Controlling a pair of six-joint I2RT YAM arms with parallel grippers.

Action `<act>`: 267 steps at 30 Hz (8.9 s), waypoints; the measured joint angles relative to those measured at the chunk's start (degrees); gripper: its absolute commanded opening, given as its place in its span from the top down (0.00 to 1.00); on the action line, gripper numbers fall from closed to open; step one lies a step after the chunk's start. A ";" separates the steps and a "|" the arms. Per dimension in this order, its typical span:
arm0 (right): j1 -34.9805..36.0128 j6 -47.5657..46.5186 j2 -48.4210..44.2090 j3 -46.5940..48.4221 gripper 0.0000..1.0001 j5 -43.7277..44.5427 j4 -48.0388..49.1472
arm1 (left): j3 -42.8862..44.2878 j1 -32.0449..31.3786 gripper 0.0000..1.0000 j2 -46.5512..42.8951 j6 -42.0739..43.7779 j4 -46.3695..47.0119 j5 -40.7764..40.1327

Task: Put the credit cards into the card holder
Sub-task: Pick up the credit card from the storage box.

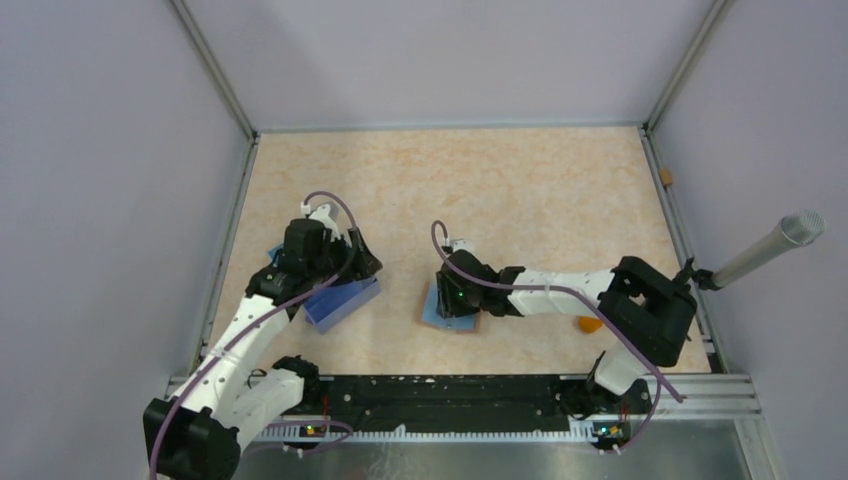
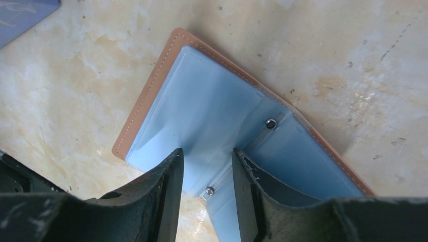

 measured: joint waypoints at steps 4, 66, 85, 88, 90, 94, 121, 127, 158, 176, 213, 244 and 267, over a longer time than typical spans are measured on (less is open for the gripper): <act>0.04 -0.68 -1.11 -0.02 0.51 1.14 -1.79 | -0.24 0.55 0.21 0.00 -0.17 0.09 0.55; 0.04 -2.43 -8.33 -2.47 0.47 5.70 -8.24 | -8.17 2.01 0.42 11.23 -10.54 14.93 0.57; 0.02 -2.45 -8.33 -2.47 0.47 5.70 -8.37 | -8.15 2.03 0.53 9.46 -10.43 14.97 1.44; 0.02 -2.45 -8.33 -2.47 0.47 5.70 -8.50 | -8.15 2.05 0.53 9.33 -10.34 14.97 1.46; 0.02 -2.45 -8.33 -2.47 0.47 5.70 -8.57 | -8.15 2.05 0.55 9.31 -10.29 14.97 1.46; 0.02 -2.45 -8.33 -2.47 0.47 5.70 -8.66 | -8.13 2.05 0.57 9.18 -10.29 14.93 1.46; 0.02 -2.45 -8.33 -2.45 0.47 5.73 -8.90 | -7.19 2.05 0.72 2.82 -9.62 10.36 0.94; 0.02 -2.45 -8.33 -2.45 0.47 5.73 -9.14 | -7.19 2.05 0.76 2.56 -9.53 10.05 0.74; 0.02 -2.45 -8.33 -2.45 0.48 5.73 -10.03 | -1.16 2.05 0.90 -3.04 -7.48 -1.90 -4.46; 0.02 -2.45 -8.33 -2.25 0.48 6.01 -10.95 | 2.49 2.05 1.00 -4.55 -2.97 -10.16 -13.51; -10.93 -18.14 -34.29 3.43 0.23 -18.62 -11.65 | 10.51 2.05 1.00 -14.01 8.85 -4.11 24.96; -8.96 -14.88 -28.11 5.53 0.89 -56.81 2.93 | 7.39 -14.78 1.00 -3.45 9.75 6.54 48.37; -14.36 7.37 -34.45 -19.87 1.00 -19.39 3.54 | -3.65 -17.66 0.01 13.66 -3.28 22.53 17.73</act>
